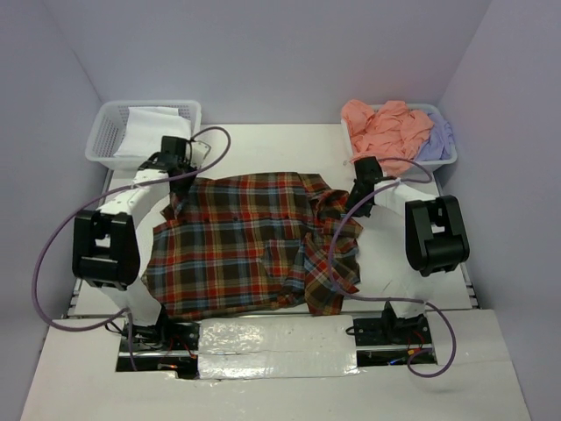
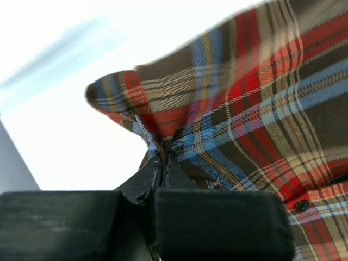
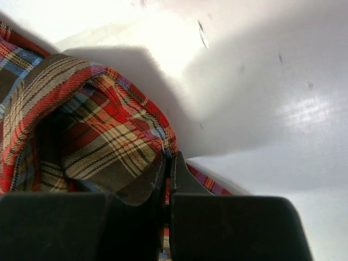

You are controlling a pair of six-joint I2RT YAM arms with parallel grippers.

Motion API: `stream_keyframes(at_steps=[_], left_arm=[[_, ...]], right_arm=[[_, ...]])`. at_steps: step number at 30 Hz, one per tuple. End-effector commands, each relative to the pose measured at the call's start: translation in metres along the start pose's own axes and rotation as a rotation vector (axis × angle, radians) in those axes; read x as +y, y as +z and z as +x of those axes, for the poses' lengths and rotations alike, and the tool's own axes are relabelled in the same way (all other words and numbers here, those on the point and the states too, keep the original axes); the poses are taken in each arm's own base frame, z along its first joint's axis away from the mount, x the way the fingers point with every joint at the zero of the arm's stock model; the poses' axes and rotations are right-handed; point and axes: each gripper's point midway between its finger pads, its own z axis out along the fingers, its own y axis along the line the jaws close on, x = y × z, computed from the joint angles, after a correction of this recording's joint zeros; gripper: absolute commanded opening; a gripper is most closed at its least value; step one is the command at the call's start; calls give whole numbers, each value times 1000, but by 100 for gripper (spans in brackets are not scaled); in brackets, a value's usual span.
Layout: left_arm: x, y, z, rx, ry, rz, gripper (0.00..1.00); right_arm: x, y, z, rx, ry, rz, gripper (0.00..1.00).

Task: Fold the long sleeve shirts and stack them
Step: Flatten the shirt out

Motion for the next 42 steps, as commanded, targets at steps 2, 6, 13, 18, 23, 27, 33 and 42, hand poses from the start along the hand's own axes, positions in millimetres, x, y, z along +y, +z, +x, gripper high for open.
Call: stream_keyframes(at_steps=[2, 6, 13, 18, 23, 27, 33, 42], left_arm=[[18, -27, -2, -60, -73, 16, 5], [27, -38, 22, -45, -132, 50, 11], [18, -41, 44, -79, -153, 131, 34], [20, -30, 68, -20, -171, 124, 27], [23, -18, 103, 89, -121, 109, 18], [-2, -31, 112, 77, -3, 251, 37], [-2, -75, 77, -85, 223, 336, 75], [63, -44, -10, -231, -263, 176, 70]], right_arm=[[-13, -17, 14, -3, 36, -25, 0], [-18, -29, 19, -27, 20, -36, 0], [-27, -44, 24, -54, -14, -42, 0], [-26, -52, 23, -72, -38, -60, 0], [-35, -62, 25, -75, -95, -36, 0], [-41, -77, 24, -103, -184, -24, 33], [4, -124, -10, -272, -416, -87, 73], [107, -146, -66, -352, -417, -370, 0]])
